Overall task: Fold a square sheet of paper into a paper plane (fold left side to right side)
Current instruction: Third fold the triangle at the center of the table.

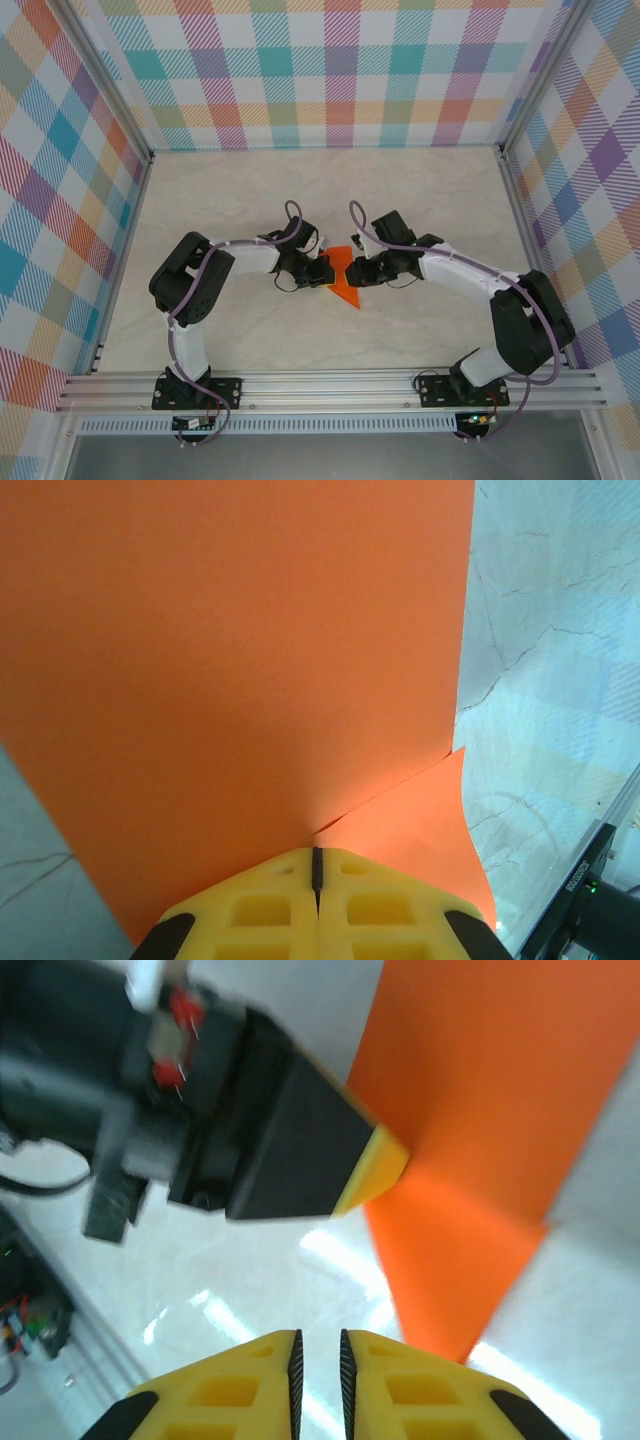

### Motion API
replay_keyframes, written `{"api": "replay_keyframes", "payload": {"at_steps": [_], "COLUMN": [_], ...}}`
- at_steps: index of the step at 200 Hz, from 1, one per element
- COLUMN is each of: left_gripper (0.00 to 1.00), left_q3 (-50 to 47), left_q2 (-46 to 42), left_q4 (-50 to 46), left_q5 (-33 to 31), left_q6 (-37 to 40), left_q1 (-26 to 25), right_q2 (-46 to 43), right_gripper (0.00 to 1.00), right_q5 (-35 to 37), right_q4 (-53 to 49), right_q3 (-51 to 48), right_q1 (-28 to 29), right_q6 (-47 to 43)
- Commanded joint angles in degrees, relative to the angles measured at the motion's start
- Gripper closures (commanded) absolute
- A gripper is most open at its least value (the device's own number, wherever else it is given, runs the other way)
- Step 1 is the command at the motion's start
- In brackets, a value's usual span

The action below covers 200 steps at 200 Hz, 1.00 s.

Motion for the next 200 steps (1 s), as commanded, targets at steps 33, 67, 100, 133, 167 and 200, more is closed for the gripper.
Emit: {"api": "replay_keyframes", "payload": {"at_steps": [33, 67, 100, 133, 167, 200], "left_gripper": [0.95, 0.95, 0.95, 0.96, 0.96, 0.96], "left_q3": [-2.4, -2.6, -2.7, -2.6, -2.7, -2.8], "left_q2": [1.7, 1.5, 1.4, 1.4, 1.4, 1.4], "left_q4": [-3.3, -3.3, -3.5, -3.6, -3.8, -3.9], "left_q5": [-4.5, -4.7, -4.8, -5.1, -5.4, -5.6], "left_q6": [0.2, 0.2, 0.3, 0.5, 0.6, 0.7], "left_q1": [-0.4, -0.4, -0.4, -0.4, -0.4, -0.3], "right_q2": [7.8, 9.8, 11.2, 12.6, 13.1, 13.1], "right_gripper": [0.84, 0.85, 0.85, 0.86, 0.86, 0.87], "right_q5": [-6.4, -4.2, -3.4, -2.8, -2.0, -1.2], "right_q4": [6.5, 5.8, 5.1, 5.1, 5.2, 5.0], "right_q3": [-2.2, -2.2, -2.8, -3.9, -4.7, -5.8], "right_q1": [1.2, 1.2, 1.1, 1.1, 1.1, 1.1], "right_q6": [4.6, 5.0, 5.3, 5.5, 5.4, 5.5]}}
